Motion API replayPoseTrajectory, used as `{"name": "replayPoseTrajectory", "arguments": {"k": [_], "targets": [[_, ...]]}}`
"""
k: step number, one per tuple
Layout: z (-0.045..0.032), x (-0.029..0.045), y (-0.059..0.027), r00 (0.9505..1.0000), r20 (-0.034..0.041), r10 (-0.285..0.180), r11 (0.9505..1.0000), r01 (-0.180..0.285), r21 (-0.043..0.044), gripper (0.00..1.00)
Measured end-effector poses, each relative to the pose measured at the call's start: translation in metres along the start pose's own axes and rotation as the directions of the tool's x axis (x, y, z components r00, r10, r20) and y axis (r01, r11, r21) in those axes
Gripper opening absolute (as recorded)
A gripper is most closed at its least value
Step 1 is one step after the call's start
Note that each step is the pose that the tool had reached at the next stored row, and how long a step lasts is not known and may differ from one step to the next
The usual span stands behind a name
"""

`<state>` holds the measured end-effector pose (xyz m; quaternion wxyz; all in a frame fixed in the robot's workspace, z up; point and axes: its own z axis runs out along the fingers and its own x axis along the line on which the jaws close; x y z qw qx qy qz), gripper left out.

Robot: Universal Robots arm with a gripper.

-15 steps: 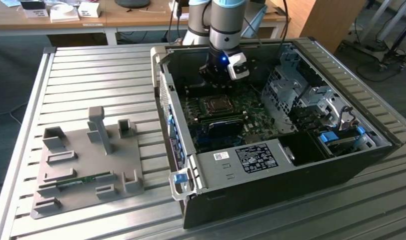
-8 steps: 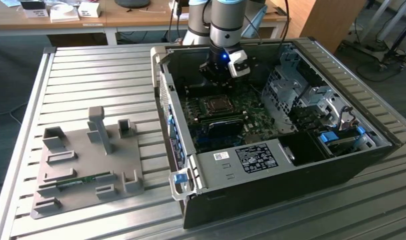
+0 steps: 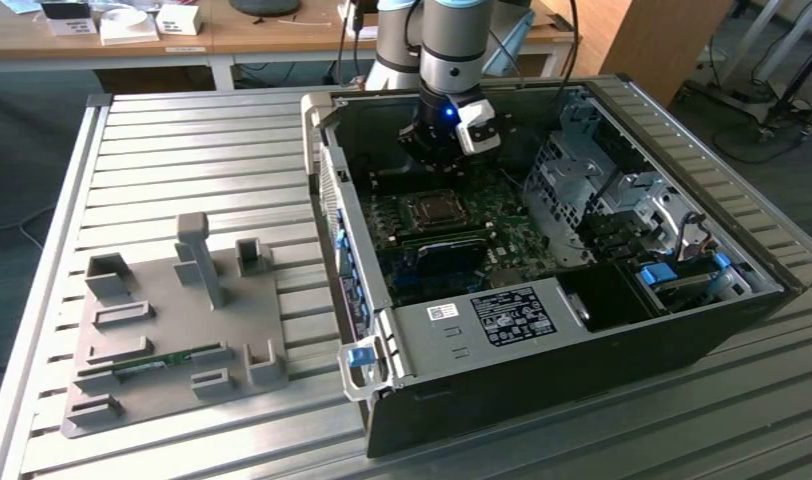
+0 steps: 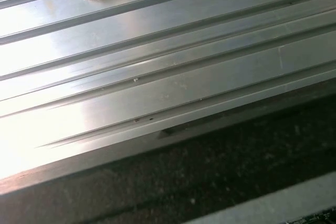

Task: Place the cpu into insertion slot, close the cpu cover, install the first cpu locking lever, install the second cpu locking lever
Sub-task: 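Install the first cpu locking lever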

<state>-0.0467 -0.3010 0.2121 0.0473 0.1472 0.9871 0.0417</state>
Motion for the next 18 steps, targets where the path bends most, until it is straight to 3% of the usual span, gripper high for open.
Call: {"name": "replayPoseTrajectory", "arguments": {"k": [8, 16, 18], "targets": [[0.0, -0.0004, 0.0001, 1.0, -0.0004, -0.001, 1.0, 0.001, 0.0064, 0.11], [0.0003, -0.0027, 0.0008, 0.9998, -0.0137, -0.013, 0.9994, 0.013, 0.032, 0.11], [0.0002, -0.0028, 0.0008, 0.9998, -0.0142, -0.016, 0.9993, 0.016, 0.0326, 0.11]]}}
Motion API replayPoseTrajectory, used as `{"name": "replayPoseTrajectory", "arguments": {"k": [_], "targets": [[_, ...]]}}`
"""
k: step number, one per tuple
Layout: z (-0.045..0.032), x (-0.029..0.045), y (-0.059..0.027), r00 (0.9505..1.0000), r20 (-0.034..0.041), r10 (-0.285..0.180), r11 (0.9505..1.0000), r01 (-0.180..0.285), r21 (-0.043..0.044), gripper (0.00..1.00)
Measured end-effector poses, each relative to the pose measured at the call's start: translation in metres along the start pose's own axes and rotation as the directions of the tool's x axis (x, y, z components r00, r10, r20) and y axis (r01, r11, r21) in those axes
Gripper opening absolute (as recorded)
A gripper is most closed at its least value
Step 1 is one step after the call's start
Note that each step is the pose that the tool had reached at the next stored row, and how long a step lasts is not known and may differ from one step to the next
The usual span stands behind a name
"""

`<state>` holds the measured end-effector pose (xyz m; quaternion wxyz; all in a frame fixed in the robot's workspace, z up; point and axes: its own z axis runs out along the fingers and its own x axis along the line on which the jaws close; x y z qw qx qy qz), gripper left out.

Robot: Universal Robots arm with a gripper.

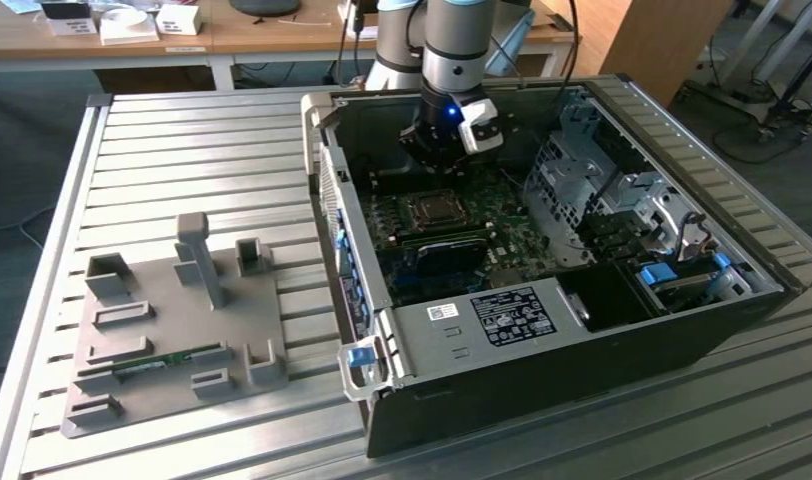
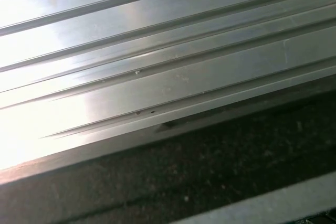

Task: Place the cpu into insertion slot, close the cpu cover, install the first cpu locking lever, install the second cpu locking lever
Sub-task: 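Install the first cpu locking lever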

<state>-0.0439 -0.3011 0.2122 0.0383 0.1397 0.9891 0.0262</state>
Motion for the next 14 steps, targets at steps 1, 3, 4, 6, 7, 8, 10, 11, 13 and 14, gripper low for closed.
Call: {"name": "replayPoseTrajectory", "arguments": {"k": [1, 3, 4, 6, 7, 8, 10, 11, 13, 14], "targets": [[-0.0001, 0.0, 0.0, 1.0, -0.0001, -0.001, 1.0, 0.001, 0.0003, 0.11], [-0.0004, -0.0001, 0.0001, 1.0, -0.0004, -0.002, 1.0, 0.002, 0.0005, 0.11], [-0.001, -0.0001, 0.0001, 1.0, -0.0004, -0.002, 1.0, 0.002, 0.0003, 0.11], [-0.0033, -0.0003, 0.0003, 1.0, -0.0004, -0.003, 1.0, 0.003, 0.0001, 0.11], [-0.0049, -0.0004, 0.0004, 1.0, -0.0003, -0.004, 1.0, 0.004, 0.0, 0.11], [-0.0068, -0.0005, 0.0005, 1.0, -0.0004, -0.004, 1.0, 0.004, -0.0001, 0.11], [-0.0109, -0.0008, 0.0007, 1.0, -0.0005, -0.005, 1.0, 0.005, 0.0, 0.11], [-0.0127, -0.001, 0.0009, 1.0, -0.0005, -0.005, 1.0, 0.005, -0.0001, 0.11], [-0.0158, -0.0012, 0.0011, 1.0, -0.0006, -0.006, 1.0, 0.006, -0.0001, 0.11], [-0.0171, -0.0013, 0.0012, 1.0, -0.0007, -0.007, 1.0, 0.007, -0.0001, 0.11]]}}
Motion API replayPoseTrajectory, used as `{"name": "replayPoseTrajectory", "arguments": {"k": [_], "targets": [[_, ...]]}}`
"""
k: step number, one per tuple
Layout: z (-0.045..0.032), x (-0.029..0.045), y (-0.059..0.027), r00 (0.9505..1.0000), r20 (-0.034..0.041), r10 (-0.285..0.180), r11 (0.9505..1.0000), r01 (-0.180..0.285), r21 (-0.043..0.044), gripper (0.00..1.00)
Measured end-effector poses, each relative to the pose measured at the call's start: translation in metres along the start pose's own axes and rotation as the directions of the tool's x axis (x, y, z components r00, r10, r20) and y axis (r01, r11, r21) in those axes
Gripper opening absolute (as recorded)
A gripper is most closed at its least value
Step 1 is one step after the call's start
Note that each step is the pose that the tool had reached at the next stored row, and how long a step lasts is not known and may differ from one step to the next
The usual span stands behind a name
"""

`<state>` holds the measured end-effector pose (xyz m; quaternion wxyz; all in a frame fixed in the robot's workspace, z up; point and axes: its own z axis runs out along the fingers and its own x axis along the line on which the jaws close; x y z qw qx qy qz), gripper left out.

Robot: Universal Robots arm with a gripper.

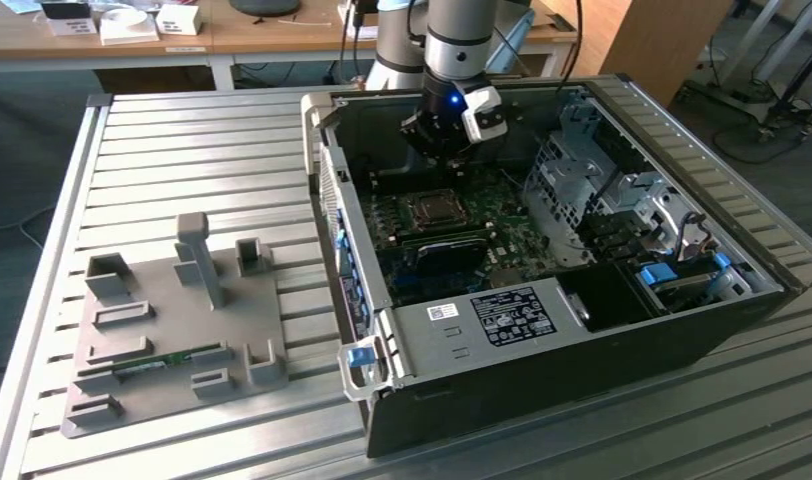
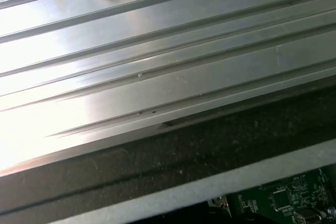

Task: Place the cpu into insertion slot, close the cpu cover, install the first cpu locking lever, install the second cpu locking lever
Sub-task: 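Install the first cpu locking lever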

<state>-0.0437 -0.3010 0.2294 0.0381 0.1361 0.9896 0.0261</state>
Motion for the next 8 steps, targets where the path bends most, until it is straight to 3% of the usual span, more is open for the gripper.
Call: {"name": "replayPoseTrajectory", "arguments": {"k": [5, 8], "targets": [[-0.0016, -0.0002, 0.0002, 0.9995, -0.0012, -0.03, 0.9995, 0.03, -0.0005, 0.11], [-0.0018, -0.0002, 0.0001, 0.998, -0.0015, -0.063, 0.998, 0.063, 0.0055, 0.11]]}}
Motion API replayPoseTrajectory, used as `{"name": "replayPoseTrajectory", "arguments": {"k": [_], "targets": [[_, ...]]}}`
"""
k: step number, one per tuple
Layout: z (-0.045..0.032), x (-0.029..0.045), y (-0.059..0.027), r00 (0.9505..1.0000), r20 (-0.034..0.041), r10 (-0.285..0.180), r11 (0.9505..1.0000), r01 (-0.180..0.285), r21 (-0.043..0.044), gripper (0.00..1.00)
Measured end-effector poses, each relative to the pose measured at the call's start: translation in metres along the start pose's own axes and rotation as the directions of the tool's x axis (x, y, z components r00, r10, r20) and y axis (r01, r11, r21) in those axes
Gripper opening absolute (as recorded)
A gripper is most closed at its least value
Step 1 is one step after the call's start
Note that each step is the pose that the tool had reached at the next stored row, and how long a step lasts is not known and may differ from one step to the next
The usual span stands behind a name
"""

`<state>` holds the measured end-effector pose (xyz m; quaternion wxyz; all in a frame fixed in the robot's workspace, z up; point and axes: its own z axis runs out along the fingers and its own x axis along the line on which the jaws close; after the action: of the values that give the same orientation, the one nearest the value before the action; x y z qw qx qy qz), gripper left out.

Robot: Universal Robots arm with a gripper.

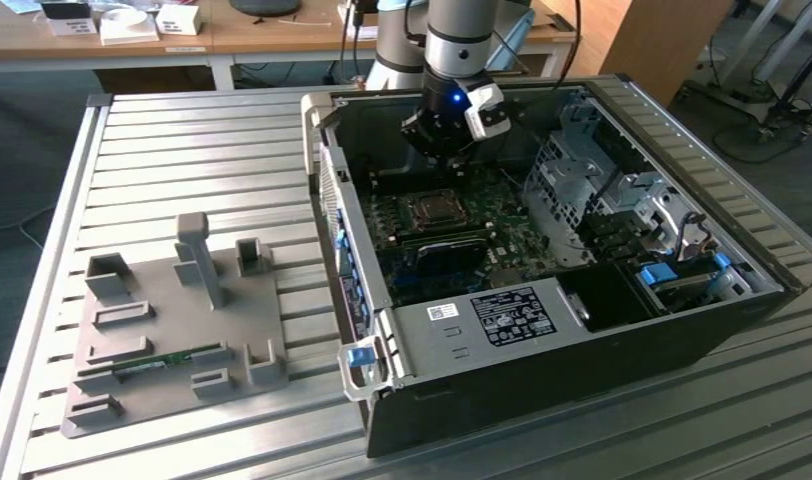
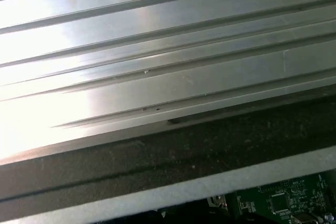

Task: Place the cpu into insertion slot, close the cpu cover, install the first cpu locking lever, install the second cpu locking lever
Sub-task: 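Install the first cpu locking lever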

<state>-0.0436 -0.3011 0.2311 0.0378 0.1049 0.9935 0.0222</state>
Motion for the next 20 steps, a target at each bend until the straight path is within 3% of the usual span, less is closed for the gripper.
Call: {"name": "replayPoseTrajectory", "arguments": {"k": [4, 13, 20], "targets": [[0.0001, 0.0, 0.0, 0.9998, 0.001, -0.019, 0.9997, 0.019, 0.0124, 0.11], [-0.0006, -0.0005, -0.0011, 0.9998, 0.0009, -0.019, 0.9997, 0.019, 0.0145, 0.11], [-0.0007, -0.0013, -0.0045, 0.9998, 0.0016, -0.022, 0.9995, 0.022, 0.0244, 0.11]]}}
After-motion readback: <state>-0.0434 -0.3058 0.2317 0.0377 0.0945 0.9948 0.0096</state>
